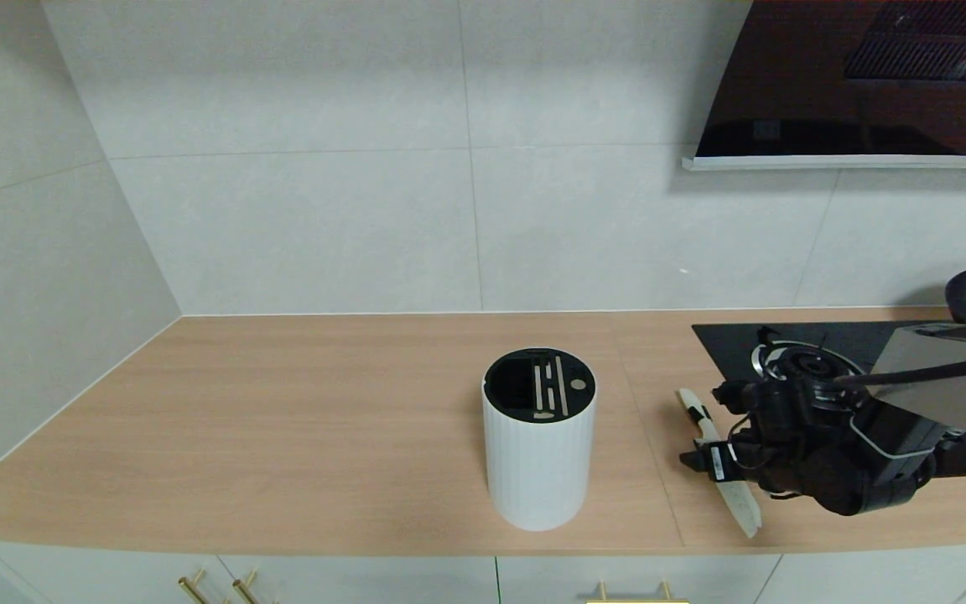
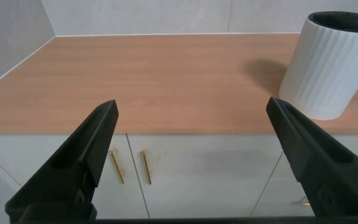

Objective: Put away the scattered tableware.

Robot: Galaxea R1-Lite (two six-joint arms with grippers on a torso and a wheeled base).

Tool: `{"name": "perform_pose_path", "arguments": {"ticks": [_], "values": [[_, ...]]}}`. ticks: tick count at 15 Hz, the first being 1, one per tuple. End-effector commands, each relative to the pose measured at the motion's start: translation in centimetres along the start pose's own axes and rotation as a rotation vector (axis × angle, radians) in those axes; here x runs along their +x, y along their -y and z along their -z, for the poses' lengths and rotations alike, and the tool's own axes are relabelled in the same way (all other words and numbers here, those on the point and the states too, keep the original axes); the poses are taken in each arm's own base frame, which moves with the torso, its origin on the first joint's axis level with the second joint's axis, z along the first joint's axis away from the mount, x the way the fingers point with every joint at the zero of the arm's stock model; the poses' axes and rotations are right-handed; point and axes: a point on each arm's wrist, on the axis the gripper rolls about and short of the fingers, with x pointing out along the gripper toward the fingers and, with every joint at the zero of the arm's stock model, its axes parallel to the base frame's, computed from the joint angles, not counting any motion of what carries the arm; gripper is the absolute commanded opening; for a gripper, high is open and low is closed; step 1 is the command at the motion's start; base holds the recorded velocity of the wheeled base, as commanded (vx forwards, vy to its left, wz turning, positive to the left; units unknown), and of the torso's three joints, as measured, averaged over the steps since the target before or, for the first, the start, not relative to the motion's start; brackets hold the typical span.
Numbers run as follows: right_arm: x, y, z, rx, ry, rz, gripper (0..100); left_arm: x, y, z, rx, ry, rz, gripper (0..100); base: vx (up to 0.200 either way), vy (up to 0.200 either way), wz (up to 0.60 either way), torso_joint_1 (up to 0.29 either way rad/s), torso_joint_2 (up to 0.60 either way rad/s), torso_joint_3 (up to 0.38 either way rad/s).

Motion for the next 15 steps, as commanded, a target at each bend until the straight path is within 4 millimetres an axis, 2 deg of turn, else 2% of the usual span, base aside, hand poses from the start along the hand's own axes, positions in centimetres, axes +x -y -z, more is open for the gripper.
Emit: {"name": "perform_pose_path", "arguments": {"ticks": [1, 3, 13, 14, 15], "values": [[0.9, 0.0, 0.4, -0.001, -0.012, 0.011, 100, 0.0, 0.0, 0.0, 0.000, -0.001, -0.001, 100, 0.000, 0.000, 0.00, 0.000, 0.00, 0.000], [1.7, 0.1, 0.3, 0.004, -0.004, 0.049, 100, 0.0, 0.0, 0.0, 0.000, -0.001, -0.001, 100, 0.000, 0.000, 0.00, 0.000, 0.00, 0.000], [2.6, 0.5, -0.3, 0.030, 0.036, 0.064, 100, 0.0, 0.0, 0.0, 0.000, -0.001, -0.001, 100, 0.000, 0.000, 0.00, 0.000, 0.00, 0.000], [2.6, 0.5, -0.3, 0.030, 0.035, 0.064, 0, 0.0, 0.0, 0.0, 0.000, -0.001, -0.001, 100, 0.000, 0.000, 0.00, 0.000, 0.00, 0.000], [3.0, 0.5, 0.1, 0.028, 0.026, 0.064, 0, 0.0, 0.0, 0.0, 0.000, -0.001, -0.001, 100, 0.000, 0.000, 0.00, 0.000, 0.00, 0.000]]}}
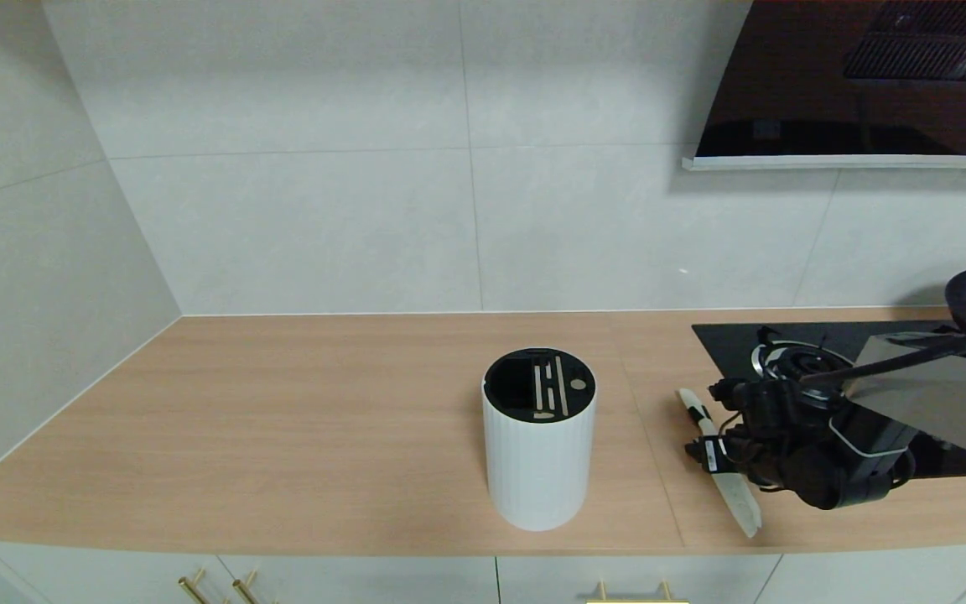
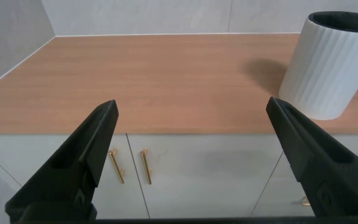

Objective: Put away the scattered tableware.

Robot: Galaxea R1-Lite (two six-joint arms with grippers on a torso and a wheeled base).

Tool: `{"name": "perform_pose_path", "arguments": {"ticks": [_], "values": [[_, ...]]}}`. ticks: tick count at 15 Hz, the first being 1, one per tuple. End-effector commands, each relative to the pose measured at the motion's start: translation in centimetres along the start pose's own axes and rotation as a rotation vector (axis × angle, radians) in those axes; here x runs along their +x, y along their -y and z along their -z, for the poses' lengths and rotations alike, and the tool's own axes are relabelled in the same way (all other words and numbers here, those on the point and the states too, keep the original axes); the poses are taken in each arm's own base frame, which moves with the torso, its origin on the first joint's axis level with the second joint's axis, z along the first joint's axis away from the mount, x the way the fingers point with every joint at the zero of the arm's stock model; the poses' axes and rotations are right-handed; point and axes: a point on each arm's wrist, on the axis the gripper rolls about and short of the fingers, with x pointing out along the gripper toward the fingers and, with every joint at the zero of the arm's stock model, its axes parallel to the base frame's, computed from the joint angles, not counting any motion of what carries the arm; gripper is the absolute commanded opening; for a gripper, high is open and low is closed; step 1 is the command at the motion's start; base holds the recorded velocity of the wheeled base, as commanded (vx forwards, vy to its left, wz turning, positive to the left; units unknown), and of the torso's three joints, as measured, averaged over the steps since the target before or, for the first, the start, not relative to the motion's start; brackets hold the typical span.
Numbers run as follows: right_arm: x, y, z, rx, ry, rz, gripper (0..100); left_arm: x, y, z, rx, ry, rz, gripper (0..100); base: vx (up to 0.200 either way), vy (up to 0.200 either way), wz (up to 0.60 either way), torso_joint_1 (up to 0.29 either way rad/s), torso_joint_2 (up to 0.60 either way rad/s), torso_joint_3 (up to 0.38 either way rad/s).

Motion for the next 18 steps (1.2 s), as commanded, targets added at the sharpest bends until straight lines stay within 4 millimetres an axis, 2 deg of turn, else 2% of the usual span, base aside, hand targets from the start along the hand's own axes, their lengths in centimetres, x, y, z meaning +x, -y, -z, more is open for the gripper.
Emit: {"name": "perform_pose_path", "arguments": {"ticks": [1, 8, 9, 11, 14, 15, 16, 18], "values": [[0.3, 0.0, 0.4, -0.002, -0.011, 0.000, 0, 0.0, 0.0, 0.0, 0.000, -0.001, 0.000, 100, 0.000, 0.000, 0.00, 0.000, 0.00, 0.000], [0.0, -0.1, 0.0, 0.001, 0.000, 0.000, 0, 0.0, 0.0, 0.0, 0.000, -0.001, 0.000, 100, 0.000, 0.000, 0.00, 0.000, 0.00, 0.000], [-2.3, 0.1, -1.9, 0.030, 0.052, 0.002, 0, 0.0, 0.0, 0.0, 0.000, -0.001, 0.000, 100, 0.000, 0.000, 0.00, 0.000, 0.00, 0.000], [-5.8, 0.2, -3.8, 0.051, 0.109, -0.008, 0, 0.0, 0.0, 0.0, 0.000, -0.001, 0.000, 100, 0.000, 0.000, 0.00, 0.000, 0.00, 0.000], [-10.6, 0.4, -6.0, 0.055, 0.201, -0.030, 0, 0.0, 0.0, 0.0, 0.000, -0.001, 0.000, 100, 0.000, 0.000, 0.00, 0.000, 0.00, 0.000], [-10.7, 0.4, -6.0, 0.056, 0.204, -0.031, 0, 0.0, 0.0, 0.0, 0.000, -0.001, 0.000, 100, 0.000, 0.000, 0.00, 0.000, 0.00, 0.000], [-13.1, -0.4, -7.0, 0.044, 0.259, -0.058, 0, 0.0, 0.0, 0.0, 0.000, -0.001, 0.000, 100, 0.000, 0.000, 0.00, 0.000, 0.00, 0.000], [-15.9, -1.3, -7.9, 0.032, 0.323, -0.093, 0, 0.0, 0.0, 0.0, 0.000, -0.001, 0.000, 100, 0.000, 0.000, 0.00, 0.000, 0.00, 0.000]]}}
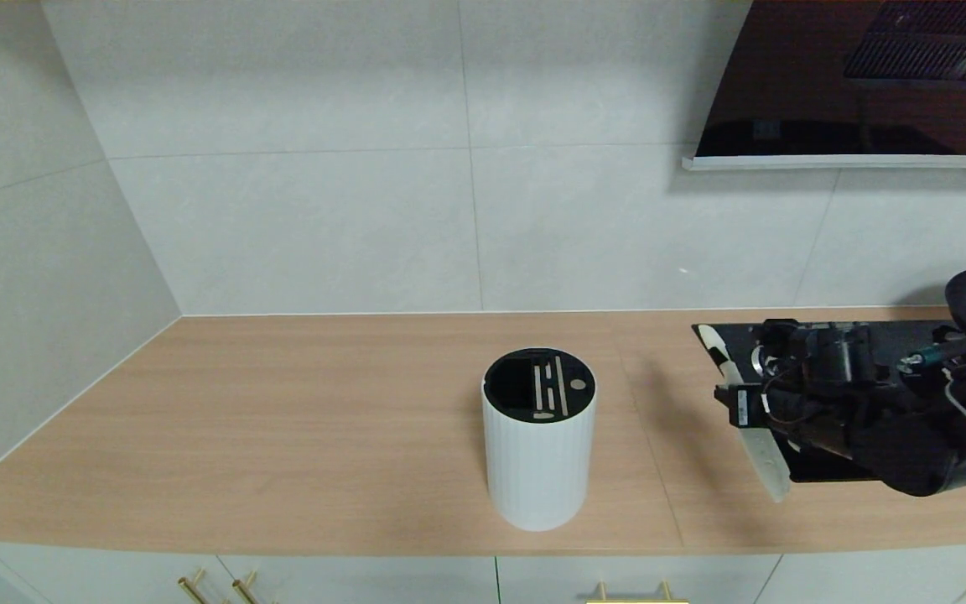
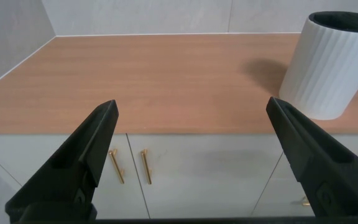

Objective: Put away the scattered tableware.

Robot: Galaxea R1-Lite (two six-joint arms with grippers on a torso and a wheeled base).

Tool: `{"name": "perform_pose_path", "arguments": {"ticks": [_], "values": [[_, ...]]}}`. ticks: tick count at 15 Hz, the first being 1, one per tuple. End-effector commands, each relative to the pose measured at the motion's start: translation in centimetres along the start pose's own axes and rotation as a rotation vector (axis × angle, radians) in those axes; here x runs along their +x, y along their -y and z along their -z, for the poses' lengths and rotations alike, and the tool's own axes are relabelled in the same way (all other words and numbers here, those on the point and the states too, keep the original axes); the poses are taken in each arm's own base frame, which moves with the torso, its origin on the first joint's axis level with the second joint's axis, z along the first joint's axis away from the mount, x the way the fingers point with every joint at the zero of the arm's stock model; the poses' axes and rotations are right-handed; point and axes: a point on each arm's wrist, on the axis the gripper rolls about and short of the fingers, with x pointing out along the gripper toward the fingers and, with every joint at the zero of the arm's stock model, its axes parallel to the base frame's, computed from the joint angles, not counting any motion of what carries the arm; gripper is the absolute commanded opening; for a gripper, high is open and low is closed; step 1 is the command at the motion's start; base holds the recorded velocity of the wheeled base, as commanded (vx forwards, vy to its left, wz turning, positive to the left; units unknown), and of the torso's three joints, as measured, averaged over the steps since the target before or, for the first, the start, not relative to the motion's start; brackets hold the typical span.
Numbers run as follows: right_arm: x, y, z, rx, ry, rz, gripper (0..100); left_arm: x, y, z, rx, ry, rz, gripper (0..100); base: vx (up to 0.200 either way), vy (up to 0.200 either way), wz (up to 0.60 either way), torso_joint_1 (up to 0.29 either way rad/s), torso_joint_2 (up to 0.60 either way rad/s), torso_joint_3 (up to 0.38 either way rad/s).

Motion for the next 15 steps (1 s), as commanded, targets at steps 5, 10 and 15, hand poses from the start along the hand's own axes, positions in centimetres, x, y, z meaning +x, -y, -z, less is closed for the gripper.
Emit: {"name": "perform_pose_path", "arguments": {"ticks": [5, 10, 15], "values": [[-9.2, -4.8, -5.0, -0.037, 0.242, -0.179, 0, 0.0, 0.0, -0.1, 0.023, 0.004, 0.012, 100, 0.000, 0.000, 0.00, 0.000, 0.00, 0.000], [-11.8, -9.8, -8.9, -0.061, 0.357, -0.343, 0, 4.1, 0.9, -11.0, 0.008, -0.125, 0.394, 100, 0.000, 0.000, 0.00, 0.000, 0.00, 0.000], [-13.9, -13.2, -8.4, -0.057, 0.360, -0.467, 0, 14.3, 3.3, -16.1, 0.001, -0.297, 0.670, 100, 0.000, 0.000, 0.00, 0.000, 0.00, 0.000]]}}
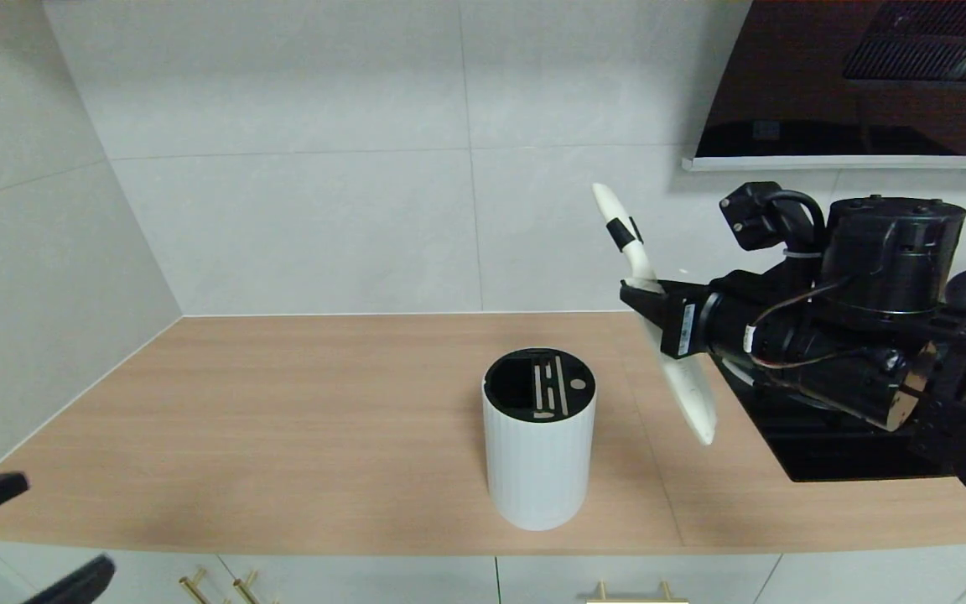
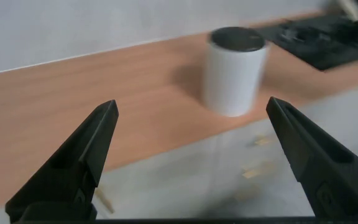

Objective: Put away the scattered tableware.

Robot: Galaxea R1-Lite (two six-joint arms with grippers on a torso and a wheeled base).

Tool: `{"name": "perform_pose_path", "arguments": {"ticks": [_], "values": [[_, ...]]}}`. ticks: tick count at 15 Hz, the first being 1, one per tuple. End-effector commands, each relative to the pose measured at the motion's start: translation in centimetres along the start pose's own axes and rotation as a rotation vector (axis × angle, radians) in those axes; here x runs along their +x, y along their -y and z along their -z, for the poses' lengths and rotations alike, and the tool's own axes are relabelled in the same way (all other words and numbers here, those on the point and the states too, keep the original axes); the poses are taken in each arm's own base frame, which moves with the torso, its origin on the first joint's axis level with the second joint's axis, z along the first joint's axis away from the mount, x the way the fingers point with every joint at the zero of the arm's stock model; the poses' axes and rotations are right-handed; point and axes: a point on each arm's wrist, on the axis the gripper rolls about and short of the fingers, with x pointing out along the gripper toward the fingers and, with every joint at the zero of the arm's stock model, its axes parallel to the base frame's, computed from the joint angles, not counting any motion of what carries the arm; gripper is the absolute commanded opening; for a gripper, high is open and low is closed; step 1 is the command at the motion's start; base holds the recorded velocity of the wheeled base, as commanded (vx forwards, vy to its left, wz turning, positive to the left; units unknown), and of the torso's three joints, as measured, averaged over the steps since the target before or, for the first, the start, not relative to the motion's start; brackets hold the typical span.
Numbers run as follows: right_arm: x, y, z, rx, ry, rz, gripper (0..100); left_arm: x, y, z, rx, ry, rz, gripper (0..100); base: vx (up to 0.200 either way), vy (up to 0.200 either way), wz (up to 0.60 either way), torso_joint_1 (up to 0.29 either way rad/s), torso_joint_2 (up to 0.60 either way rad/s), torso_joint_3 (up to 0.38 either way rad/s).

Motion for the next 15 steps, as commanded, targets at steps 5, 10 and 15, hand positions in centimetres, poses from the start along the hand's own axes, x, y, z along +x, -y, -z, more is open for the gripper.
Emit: {"name": "perform_pose_path", "arguments": {"ticks": [5, 10, 15], "values": [[-0.9, -4.7, 0.5, 0.027, 0.001, -0.044, 0, 15.7, 1.7, -3.1, -0.323, -0.147, 0.434, 100, 0.000, 0.000, 0.00, 0.000, 0.00, 0.000], [-0.5, -8.6, 1.0, 0.106, 0.004, -0.079, 0, 19.3, 2.7, -3.7, -0.630, -0.020, 0.471, 100, 0.000, 0.000, 0.00, 0.000, 0.00, 0.000], [-0.1, -11.6, 2.3, 0.102, -0.003, -0.096, 0, 22.3, 2.9, -2.8, -0.663, 0.012, 0.413, 100, 0.000, 0.000, 0.00, 0.000, 0.00, 0.000]]}}
